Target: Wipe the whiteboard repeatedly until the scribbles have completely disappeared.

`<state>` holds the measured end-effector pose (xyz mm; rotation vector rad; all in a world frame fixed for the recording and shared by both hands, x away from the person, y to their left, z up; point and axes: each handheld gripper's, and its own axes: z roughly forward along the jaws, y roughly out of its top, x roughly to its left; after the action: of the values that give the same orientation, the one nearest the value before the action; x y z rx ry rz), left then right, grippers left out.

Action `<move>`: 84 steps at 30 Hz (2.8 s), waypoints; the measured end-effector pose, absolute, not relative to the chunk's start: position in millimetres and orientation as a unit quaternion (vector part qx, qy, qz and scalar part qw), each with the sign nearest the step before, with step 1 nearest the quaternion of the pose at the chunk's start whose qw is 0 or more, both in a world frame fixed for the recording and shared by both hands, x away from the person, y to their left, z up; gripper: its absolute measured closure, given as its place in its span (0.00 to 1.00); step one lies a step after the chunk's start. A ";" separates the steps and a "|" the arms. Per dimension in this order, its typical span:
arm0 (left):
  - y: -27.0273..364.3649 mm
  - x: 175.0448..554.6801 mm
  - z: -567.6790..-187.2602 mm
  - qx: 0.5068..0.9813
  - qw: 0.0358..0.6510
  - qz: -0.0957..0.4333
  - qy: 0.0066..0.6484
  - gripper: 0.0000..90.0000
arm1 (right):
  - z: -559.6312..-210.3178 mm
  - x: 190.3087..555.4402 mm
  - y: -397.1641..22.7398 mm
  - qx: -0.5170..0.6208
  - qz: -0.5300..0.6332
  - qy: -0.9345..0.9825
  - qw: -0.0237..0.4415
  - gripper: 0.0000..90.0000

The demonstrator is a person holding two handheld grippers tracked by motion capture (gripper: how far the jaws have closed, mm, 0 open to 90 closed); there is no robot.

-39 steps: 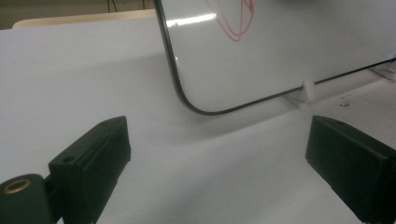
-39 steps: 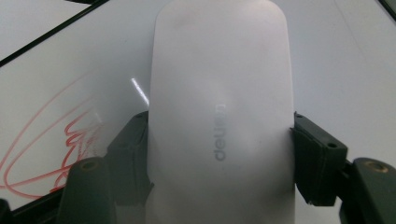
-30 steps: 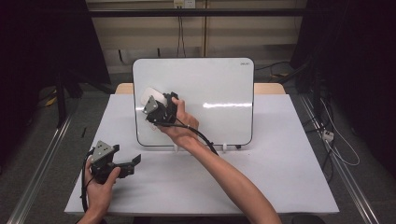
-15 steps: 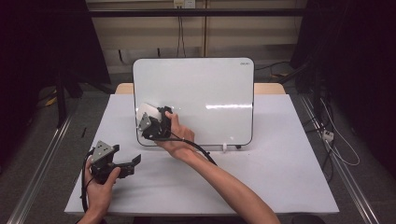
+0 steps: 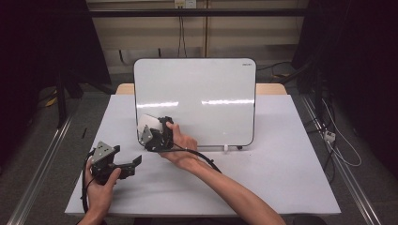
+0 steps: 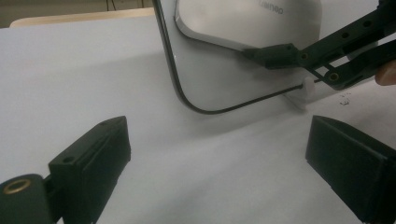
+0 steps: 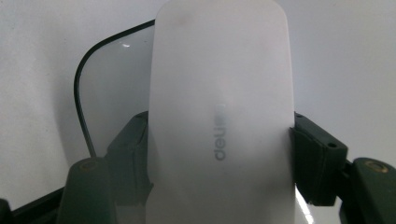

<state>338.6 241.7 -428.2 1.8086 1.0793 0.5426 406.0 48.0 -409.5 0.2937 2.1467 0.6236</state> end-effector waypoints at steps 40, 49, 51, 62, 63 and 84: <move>239.4 338.3 -428.3 0.738 0.462 0.222 0.439 0.07 | -382.2 425.6 20.0 0.187 0.246 0.841 0.445 0.35; 238.3 338.4 -428.7 0.739 0.460 0.223 0.439 0.07 | -398.9 412.1 28.8 0.150 0.227 0.858 0.435 0.35; 237.8 338.6 -428.9 0.740 0.460 0.222 0.439 0.07 | -402.4 409.7 31.7 0.137 0.220 0.864 0.431 0.35; 237.9 338.1 -428.7 0.739 0.461 0.222 0.438 0.07 | -408.4 406.4 32.7 0.097 0.214 0.876 0.421 0.35; 238.0 338.2 -428.8 0.739 0.460 0.223 0.438 0.07 | -409.1 405.6 32.5 0.092 0.211 0.877 0.422 0.35; 239.6 338.7 -429.3 0.739 0.459 0.223 0.440 0.07 | -414.3 397.0 13.3 0.096 0.220 0.879 0.412 0.35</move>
<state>338.7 239.6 -429.3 1.8183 1.0843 0.5480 397.0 13.3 -414.3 0.2416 2.2118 0.5522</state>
